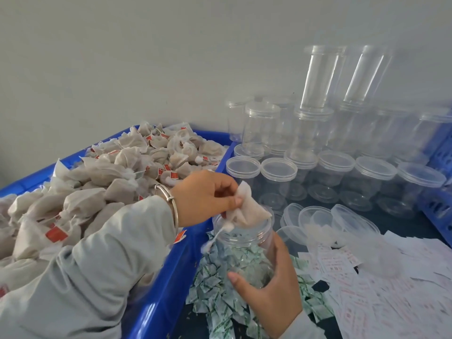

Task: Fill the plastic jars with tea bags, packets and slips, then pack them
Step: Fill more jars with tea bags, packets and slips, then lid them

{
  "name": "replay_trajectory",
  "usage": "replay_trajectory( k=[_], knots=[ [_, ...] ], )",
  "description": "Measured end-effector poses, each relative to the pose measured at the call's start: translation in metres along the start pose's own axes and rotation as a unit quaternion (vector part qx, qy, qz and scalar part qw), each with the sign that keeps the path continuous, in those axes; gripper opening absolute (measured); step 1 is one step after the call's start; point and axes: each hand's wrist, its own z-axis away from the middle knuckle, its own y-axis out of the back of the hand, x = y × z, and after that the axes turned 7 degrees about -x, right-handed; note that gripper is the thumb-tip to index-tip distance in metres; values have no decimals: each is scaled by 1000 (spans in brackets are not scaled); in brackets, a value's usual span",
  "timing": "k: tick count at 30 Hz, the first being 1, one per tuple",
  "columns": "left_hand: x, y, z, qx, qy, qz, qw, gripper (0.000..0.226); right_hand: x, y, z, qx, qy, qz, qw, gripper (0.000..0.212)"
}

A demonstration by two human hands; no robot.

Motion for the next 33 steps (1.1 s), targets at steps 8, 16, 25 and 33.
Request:
replay_trajectory(
  k=[8,16,25,33],
  knots=[
    [0,4,4,-38,23,-83,996,7,1,-1,2,27,12,25,999,95],
    [-60,103,26,389,245,-188,868,27,-2,-1,4,7,3,22,1000,98],
    [-157,131,57,233,531,-83,811,58,-5,-4,9,7,14,32,999,107],
    [-139,112,21,139,463,-171,858,40,-5,-8,9,-10,19,21,1000,114]
  ],
)
